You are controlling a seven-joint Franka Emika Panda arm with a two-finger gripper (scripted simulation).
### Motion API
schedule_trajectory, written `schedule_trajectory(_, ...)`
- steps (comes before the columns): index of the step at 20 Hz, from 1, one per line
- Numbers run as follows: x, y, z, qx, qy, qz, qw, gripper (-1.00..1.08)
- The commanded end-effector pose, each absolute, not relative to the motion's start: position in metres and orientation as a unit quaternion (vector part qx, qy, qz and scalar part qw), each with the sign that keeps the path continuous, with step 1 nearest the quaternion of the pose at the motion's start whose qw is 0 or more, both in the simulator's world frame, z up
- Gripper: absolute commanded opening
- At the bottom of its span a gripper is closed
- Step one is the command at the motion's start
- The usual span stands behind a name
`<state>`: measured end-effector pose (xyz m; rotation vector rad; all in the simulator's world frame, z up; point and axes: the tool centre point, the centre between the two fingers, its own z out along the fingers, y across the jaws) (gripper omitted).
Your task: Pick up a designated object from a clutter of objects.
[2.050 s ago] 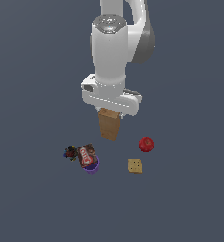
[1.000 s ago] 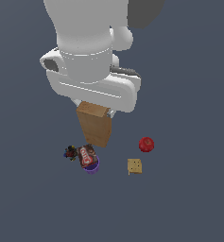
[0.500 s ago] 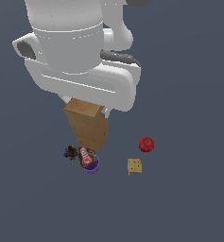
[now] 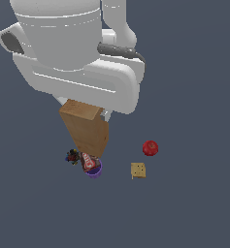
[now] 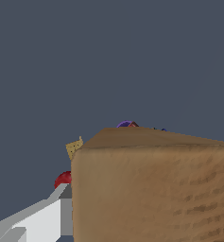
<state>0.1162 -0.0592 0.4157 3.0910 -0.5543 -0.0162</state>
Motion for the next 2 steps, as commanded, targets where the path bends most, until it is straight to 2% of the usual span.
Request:
schedule_trajectory(1, 0.1177, -0.0596, 0.4228, 0.984, -0.176, 0.000, 0.000, -1.00)
schedule_trajectory(2, 0.1177, -0.0596, 0.4229, 0.984, -0.176, 0.000, 0.000, -1.00)
